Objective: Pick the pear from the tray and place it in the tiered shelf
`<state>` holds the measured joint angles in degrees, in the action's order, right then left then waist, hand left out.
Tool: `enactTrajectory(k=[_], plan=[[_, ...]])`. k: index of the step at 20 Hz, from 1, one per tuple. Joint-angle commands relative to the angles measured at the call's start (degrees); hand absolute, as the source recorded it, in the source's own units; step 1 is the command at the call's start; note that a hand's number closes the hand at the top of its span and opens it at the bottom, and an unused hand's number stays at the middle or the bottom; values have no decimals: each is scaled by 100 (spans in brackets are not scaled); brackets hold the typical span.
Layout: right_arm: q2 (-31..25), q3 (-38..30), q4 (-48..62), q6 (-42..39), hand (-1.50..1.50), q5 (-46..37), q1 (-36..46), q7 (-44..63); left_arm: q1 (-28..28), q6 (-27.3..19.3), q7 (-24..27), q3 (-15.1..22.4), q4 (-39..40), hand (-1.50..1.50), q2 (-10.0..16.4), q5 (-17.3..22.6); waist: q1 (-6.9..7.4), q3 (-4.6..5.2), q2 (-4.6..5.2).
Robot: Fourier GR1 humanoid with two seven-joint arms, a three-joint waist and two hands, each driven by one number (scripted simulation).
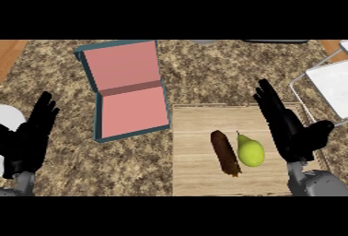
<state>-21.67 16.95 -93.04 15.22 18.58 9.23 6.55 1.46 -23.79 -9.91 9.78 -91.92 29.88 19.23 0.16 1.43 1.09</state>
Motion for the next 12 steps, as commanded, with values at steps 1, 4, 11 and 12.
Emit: enactTrajectory(k=[1,4,11,12], plan=[[-60,29,19,-558,150,283,717,539,-26,229,118,34,-38,0,-24,-24,68,-139,-101],[177,231,279,-1893,150,1195,1511,431,589,549,229,279,-218,0,65,-118,321,-158,16],[-1208,901,1958,-3790,-150,619,2146,1252,614,977,415,609,-489,0,-30,-81,427,-144,25],[-1307,856,2033,-4336,-150,954,2206,1256,586,981,507,638,-261,0,-84,-138,344,-143,29]])
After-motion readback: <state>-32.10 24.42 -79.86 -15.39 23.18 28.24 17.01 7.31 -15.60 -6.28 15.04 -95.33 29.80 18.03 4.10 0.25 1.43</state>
